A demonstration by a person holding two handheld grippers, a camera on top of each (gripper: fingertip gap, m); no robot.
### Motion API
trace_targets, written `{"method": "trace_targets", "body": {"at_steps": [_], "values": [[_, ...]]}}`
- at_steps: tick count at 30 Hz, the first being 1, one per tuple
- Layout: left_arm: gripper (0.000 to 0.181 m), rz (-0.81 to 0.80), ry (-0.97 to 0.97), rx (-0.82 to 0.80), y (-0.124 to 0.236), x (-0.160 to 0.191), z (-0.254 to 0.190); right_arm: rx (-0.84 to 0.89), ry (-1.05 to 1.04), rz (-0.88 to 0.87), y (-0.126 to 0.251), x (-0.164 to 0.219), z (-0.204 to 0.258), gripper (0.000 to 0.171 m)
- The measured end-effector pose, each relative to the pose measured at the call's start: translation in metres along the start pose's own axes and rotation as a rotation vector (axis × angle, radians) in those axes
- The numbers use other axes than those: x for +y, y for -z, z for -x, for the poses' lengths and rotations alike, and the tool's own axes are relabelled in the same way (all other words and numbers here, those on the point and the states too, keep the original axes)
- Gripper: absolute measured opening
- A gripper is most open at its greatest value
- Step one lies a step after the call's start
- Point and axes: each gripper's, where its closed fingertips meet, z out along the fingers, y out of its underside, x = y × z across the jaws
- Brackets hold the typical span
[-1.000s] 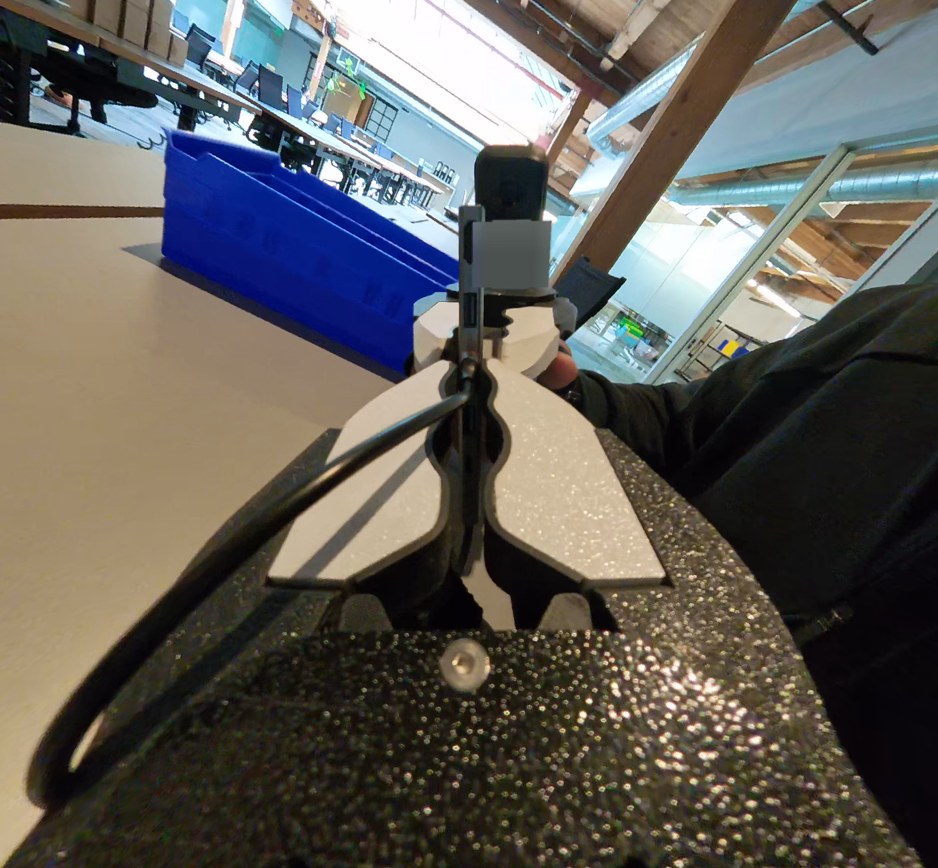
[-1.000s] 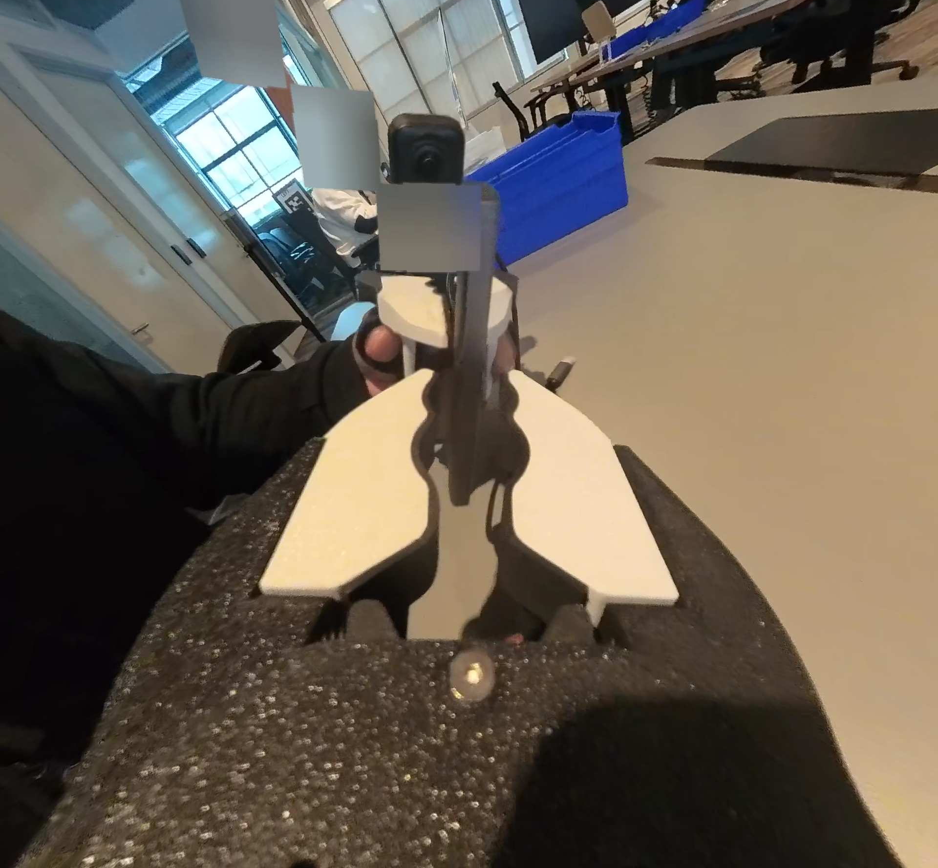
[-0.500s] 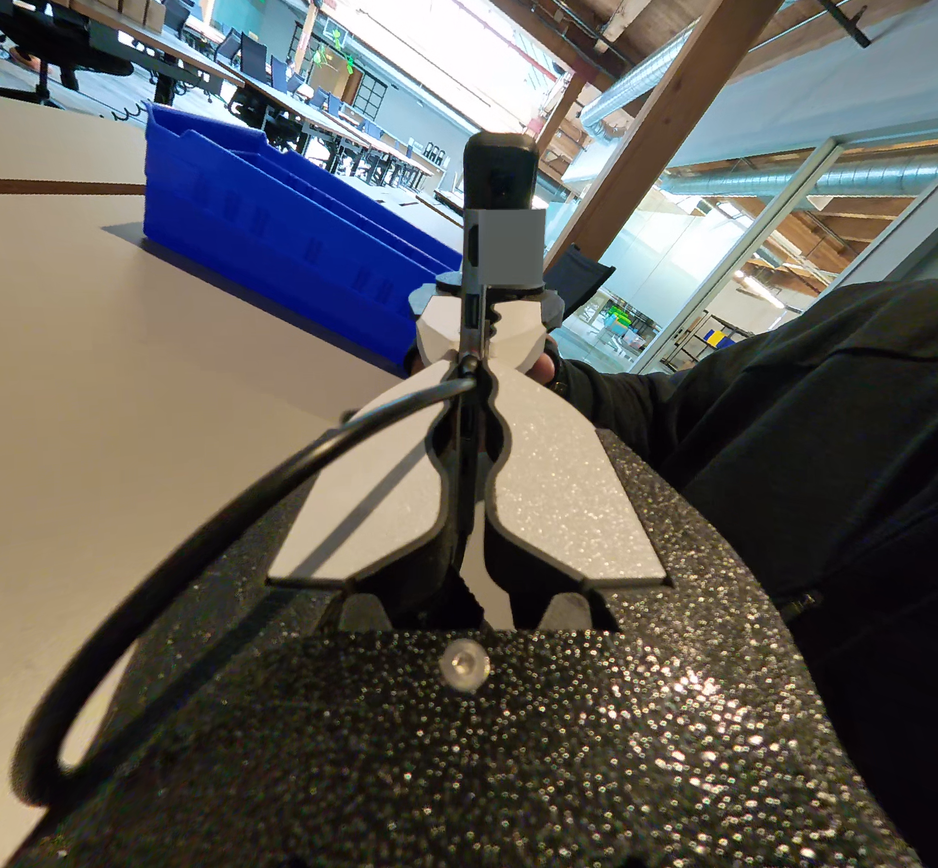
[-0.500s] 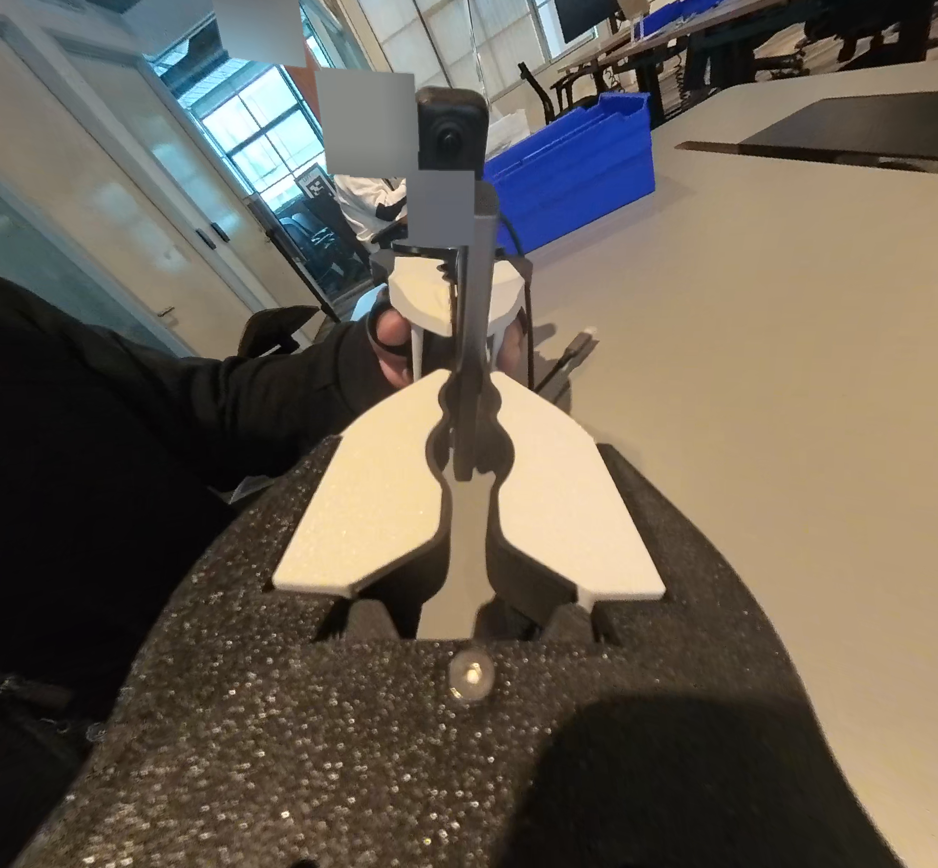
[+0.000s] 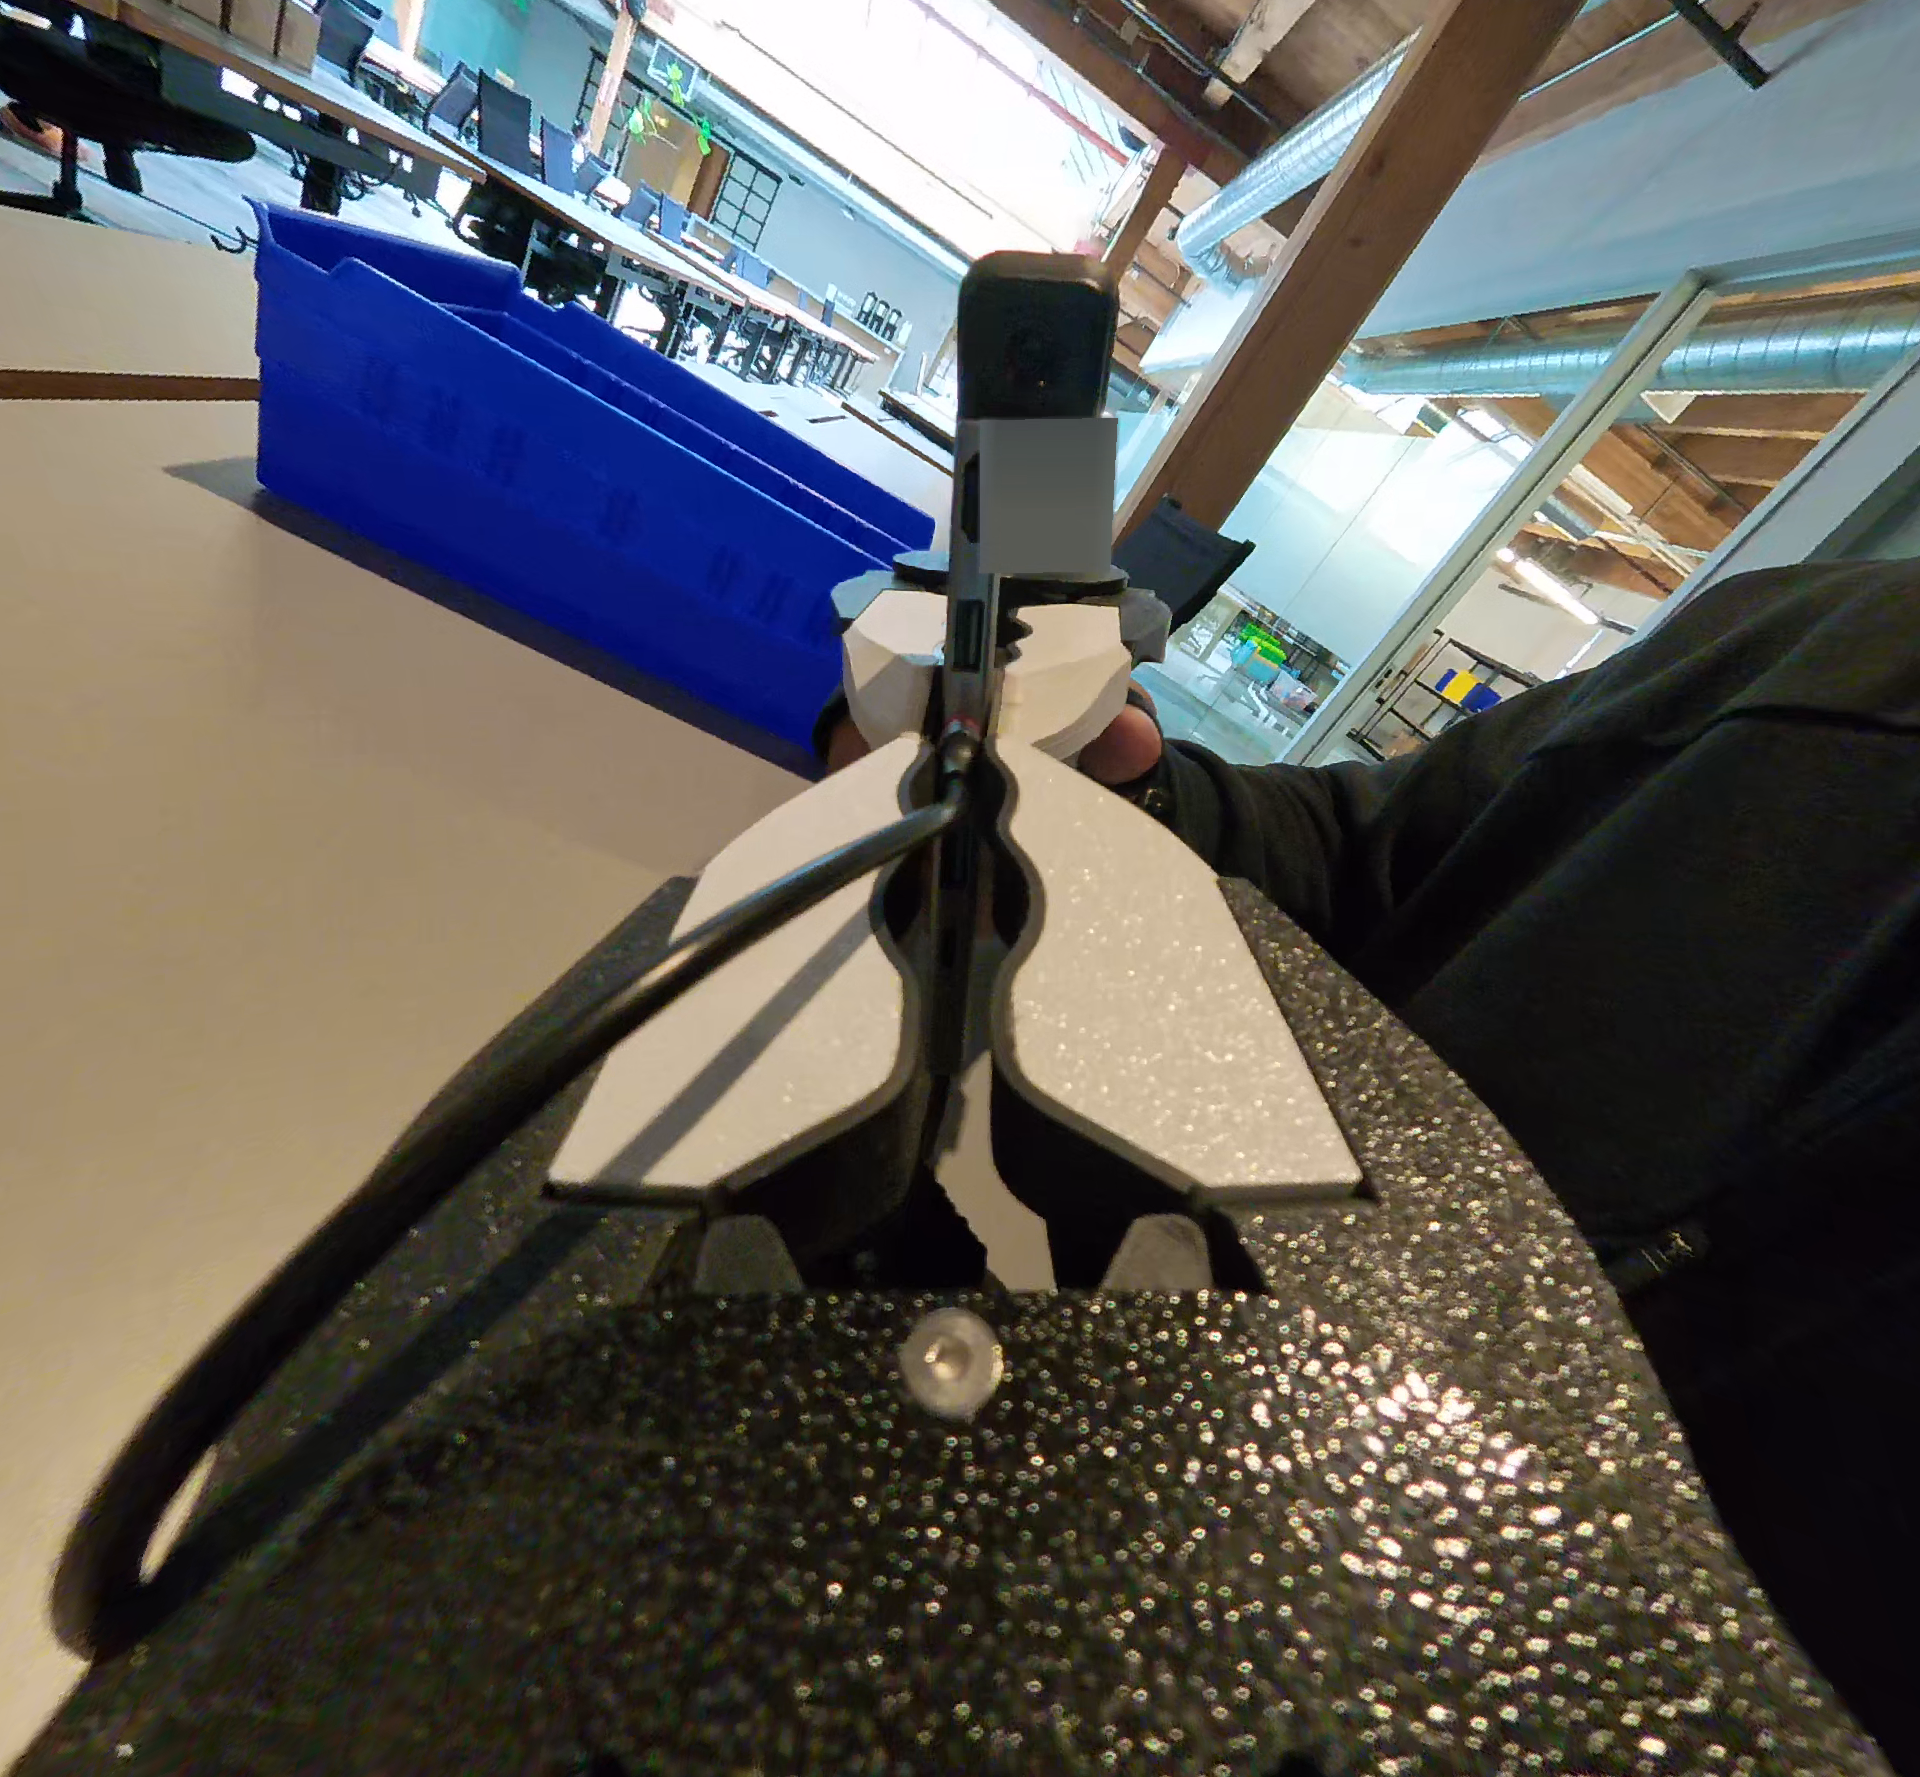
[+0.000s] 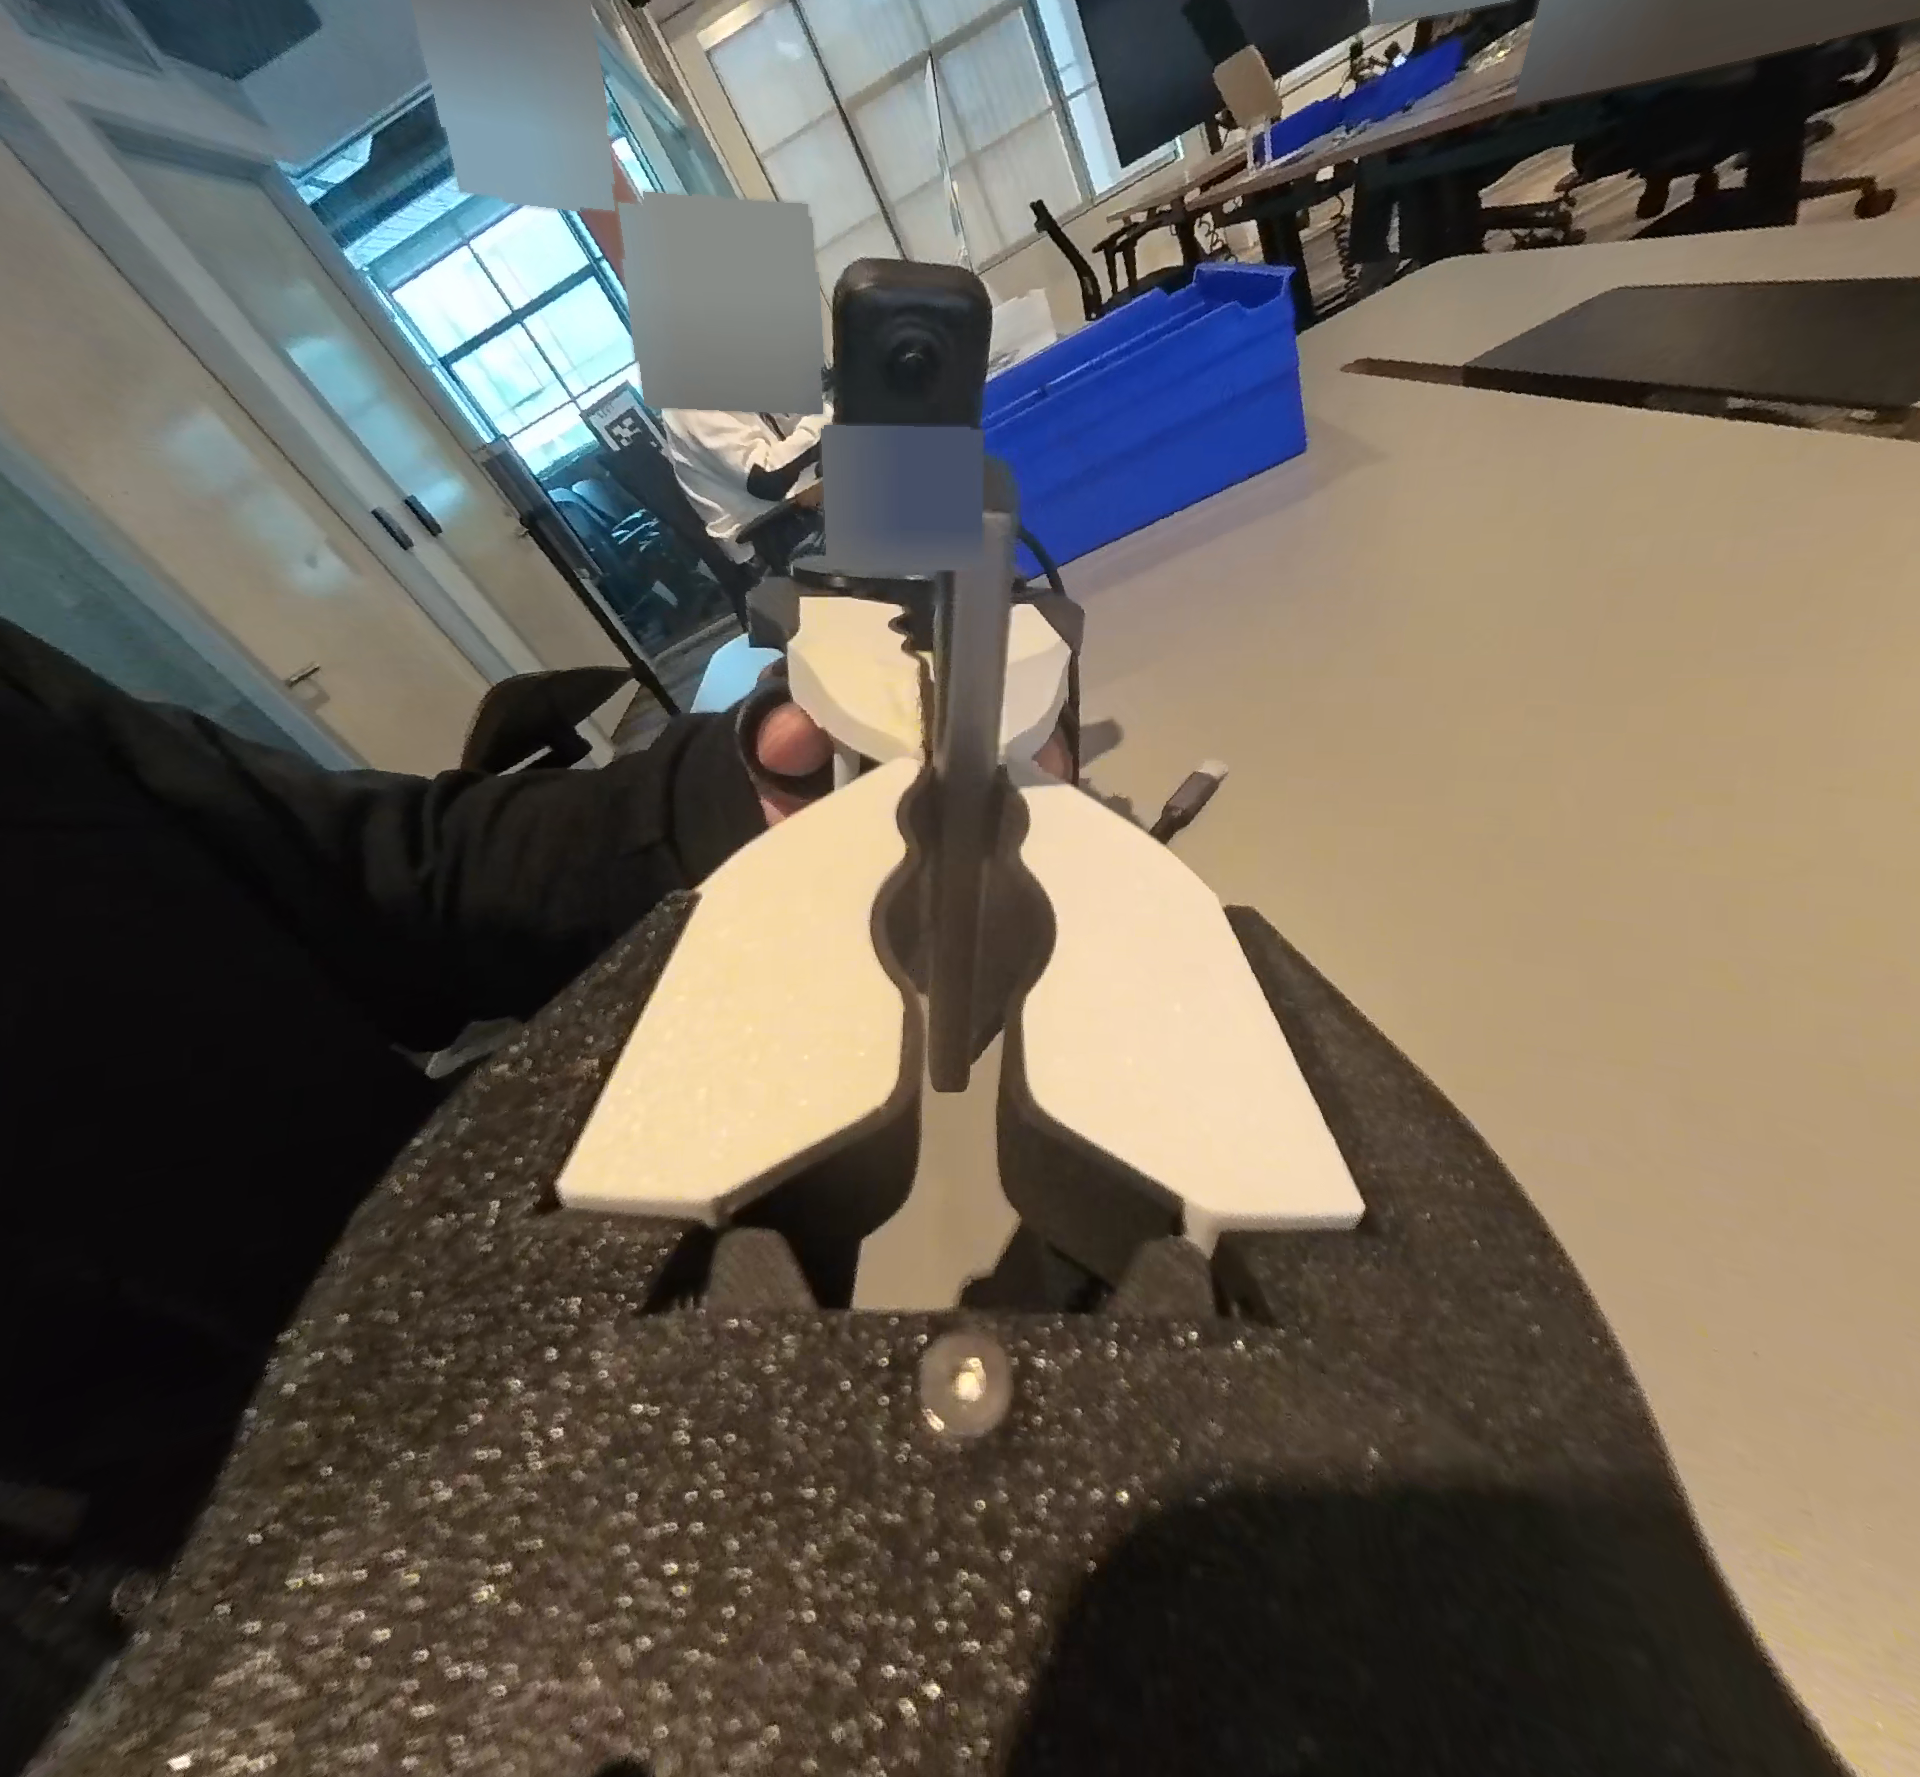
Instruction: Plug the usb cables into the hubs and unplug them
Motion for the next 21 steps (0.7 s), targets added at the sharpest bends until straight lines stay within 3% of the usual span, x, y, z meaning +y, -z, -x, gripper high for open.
{"method": "trace_targets", "body": {"at_steps": [4,21], "values": [[0.007,-0.048,0.000,-0.003,0.006,-0.009,0.000,0.018,-0.001,-0.023,0.003,-0.004,-0.003,0.018],[0.006,-0.050,0.029,-0.003,0.009,-0.010,0.002,-0.034,-0.059,-0.036,0.005,-0.005,-0.001,0.009]]}}
